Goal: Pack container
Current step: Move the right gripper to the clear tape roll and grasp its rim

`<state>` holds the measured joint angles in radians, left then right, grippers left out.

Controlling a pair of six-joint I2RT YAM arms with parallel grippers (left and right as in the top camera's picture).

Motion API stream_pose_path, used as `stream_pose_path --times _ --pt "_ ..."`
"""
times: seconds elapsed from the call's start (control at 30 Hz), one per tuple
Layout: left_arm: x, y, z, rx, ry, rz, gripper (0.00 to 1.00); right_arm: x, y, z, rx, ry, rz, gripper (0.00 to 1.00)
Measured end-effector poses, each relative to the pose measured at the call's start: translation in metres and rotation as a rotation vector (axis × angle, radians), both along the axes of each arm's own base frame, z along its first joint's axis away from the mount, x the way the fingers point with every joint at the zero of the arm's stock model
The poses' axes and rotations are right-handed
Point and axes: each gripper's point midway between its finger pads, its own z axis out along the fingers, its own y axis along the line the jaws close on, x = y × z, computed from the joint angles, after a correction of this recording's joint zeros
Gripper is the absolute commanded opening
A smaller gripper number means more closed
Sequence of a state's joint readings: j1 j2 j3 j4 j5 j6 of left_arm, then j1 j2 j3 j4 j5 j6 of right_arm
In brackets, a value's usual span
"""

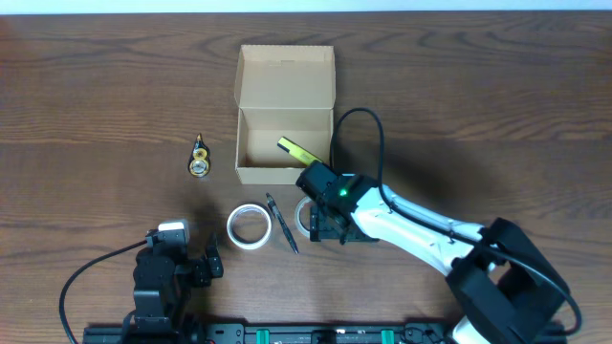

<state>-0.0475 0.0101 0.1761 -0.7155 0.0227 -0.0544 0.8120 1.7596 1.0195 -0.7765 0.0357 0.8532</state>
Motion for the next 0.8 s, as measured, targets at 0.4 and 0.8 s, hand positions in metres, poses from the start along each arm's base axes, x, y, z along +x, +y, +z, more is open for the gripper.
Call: stream_pose_path --times 0.4,0.8 --pt "0.000 0.000 0.000 0.000 0.000 0.000 0.95 0.010 0.002 -0.004 -0.003 -0.041 -0.034 0.47" --pt "0.000 0.000 0.000 0.000 0.000 0.000 0.95 0.003 -0.010 -0.011 -0.030 -0.034 -0.085 0.01"
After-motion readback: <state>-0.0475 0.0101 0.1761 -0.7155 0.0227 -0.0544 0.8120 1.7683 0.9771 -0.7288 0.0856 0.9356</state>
